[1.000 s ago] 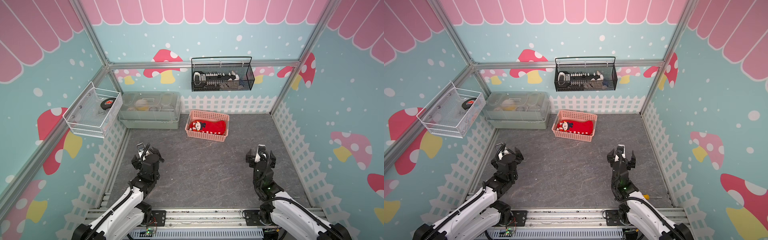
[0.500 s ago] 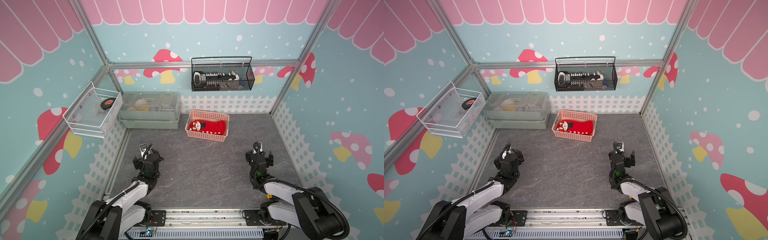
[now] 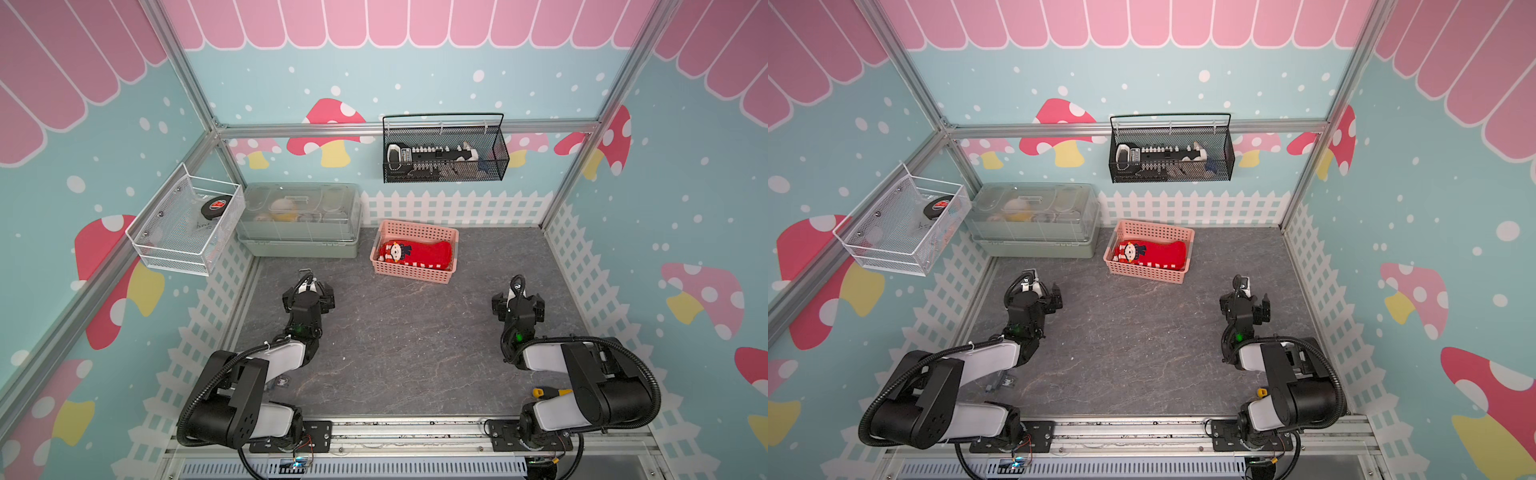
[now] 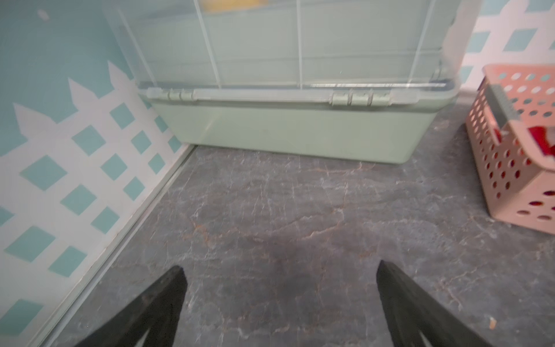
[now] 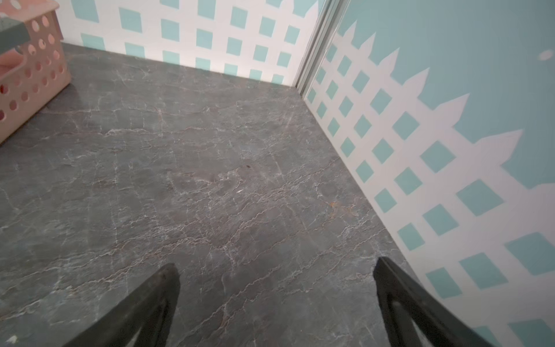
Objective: Place the socks together as a pair
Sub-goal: Reset both arms
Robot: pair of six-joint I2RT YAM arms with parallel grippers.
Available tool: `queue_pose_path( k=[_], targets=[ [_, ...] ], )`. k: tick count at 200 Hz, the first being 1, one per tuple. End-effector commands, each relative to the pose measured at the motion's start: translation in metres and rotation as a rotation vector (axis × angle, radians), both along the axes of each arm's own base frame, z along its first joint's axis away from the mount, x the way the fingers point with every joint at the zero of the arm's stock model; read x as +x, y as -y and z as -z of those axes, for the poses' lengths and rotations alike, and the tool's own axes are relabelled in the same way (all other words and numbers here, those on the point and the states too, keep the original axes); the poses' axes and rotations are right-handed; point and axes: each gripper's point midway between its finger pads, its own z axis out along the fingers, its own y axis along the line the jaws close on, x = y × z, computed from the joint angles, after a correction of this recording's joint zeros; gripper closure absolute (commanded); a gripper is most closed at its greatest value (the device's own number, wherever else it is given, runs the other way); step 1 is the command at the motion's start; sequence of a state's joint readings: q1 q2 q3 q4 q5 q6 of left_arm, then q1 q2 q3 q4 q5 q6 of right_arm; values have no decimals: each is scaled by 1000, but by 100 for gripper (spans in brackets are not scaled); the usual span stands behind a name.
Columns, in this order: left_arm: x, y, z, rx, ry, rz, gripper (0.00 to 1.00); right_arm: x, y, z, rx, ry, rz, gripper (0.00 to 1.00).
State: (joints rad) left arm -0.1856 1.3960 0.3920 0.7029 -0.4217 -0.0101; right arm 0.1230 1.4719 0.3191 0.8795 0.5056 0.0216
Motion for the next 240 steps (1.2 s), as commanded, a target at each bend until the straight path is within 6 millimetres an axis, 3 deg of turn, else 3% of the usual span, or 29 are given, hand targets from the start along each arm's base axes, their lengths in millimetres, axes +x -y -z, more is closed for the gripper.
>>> queue_pose_path(
  k=[1, 14, 37, 240],
  targets=[
    [6, -6, -5, 11, 108, 28, 1, 17, -10, -11, 50, 60, -83, 1],
    [4, -17, 4, -50, 84, 1, 1, 17, -11, -2, 63, 49, -102, 0],
    [14, -20, 15, -68, 22, -7, 1, 18, -11, -2, 66, 48, -105, 1],
    [18, -22, 14, -94, 37, 20, 1, 20, -7, -1, 87, 40, -101, 0]
  ],
)
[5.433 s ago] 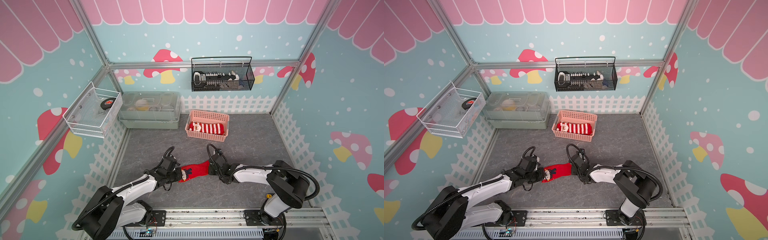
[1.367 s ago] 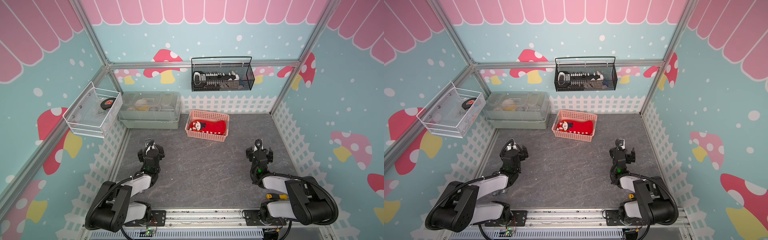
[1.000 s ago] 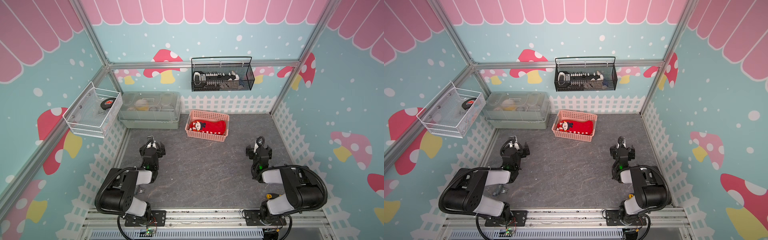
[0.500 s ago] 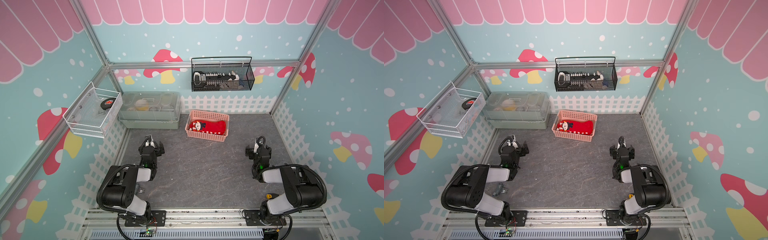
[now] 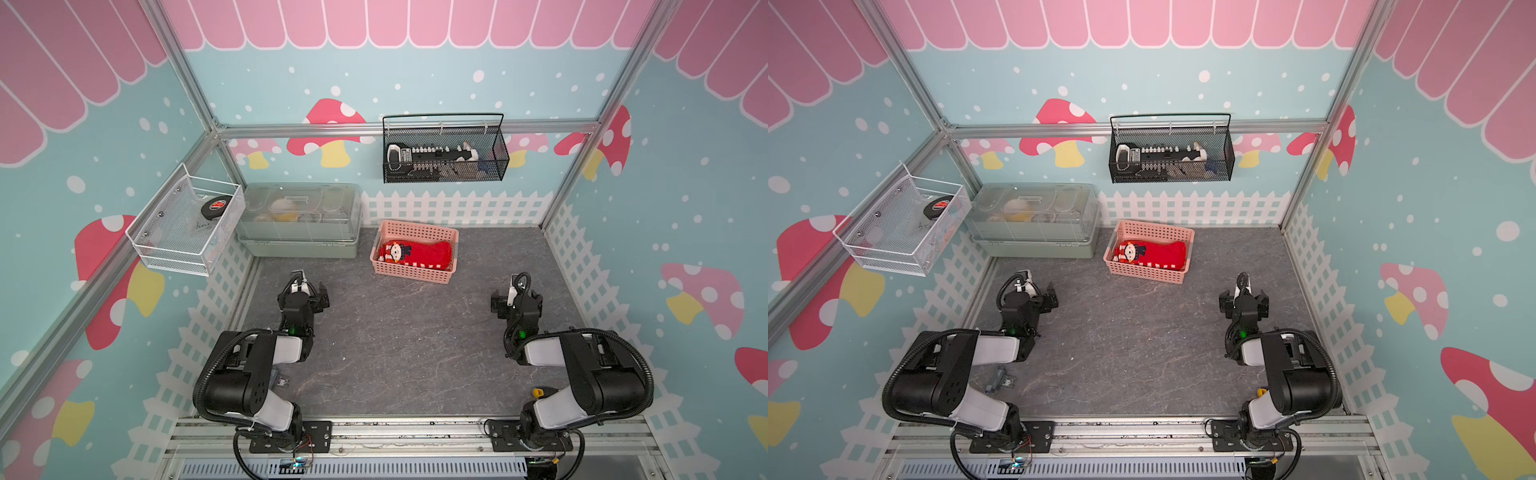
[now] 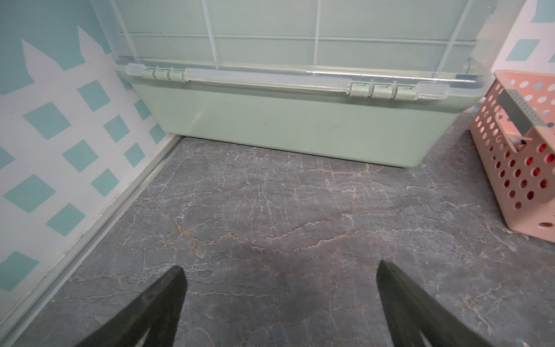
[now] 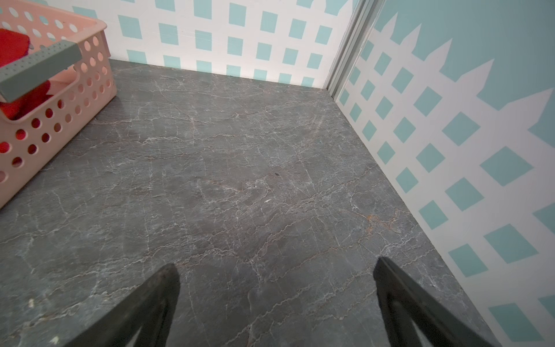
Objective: Place the socks together as a pair
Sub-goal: Reset both arms
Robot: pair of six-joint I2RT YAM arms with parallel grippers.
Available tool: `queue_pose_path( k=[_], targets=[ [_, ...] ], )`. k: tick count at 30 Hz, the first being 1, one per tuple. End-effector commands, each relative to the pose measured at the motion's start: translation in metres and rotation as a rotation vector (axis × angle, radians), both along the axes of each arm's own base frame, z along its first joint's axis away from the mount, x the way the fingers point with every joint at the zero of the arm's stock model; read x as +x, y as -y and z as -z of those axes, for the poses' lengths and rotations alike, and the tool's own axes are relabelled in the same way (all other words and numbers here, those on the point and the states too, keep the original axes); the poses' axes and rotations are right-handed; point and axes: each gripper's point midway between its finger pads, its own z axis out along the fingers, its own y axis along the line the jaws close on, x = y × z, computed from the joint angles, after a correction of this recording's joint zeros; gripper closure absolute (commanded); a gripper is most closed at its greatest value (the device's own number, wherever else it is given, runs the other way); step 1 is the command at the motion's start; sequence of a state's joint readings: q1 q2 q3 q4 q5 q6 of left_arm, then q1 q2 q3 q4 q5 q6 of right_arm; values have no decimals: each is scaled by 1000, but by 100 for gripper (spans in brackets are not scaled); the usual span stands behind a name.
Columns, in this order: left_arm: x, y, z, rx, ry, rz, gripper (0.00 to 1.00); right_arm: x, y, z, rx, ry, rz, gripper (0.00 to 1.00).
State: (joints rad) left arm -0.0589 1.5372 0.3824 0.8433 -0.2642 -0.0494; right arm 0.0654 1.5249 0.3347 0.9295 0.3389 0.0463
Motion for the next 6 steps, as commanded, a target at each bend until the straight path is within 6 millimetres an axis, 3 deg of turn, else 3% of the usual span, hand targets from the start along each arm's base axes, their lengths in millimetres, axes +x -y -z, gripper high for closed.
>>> queue_pose_path(
  k=[1, 6],
  targets=[
    [6, 0, -13, -12, 46, 5, 1, 6, -1, -7, 9, 25, -8, 0],
    [6, 0, -13, -12, 47, 5, 1, 4, 0, -9, 4, 37, -6, 1]
  ],
)
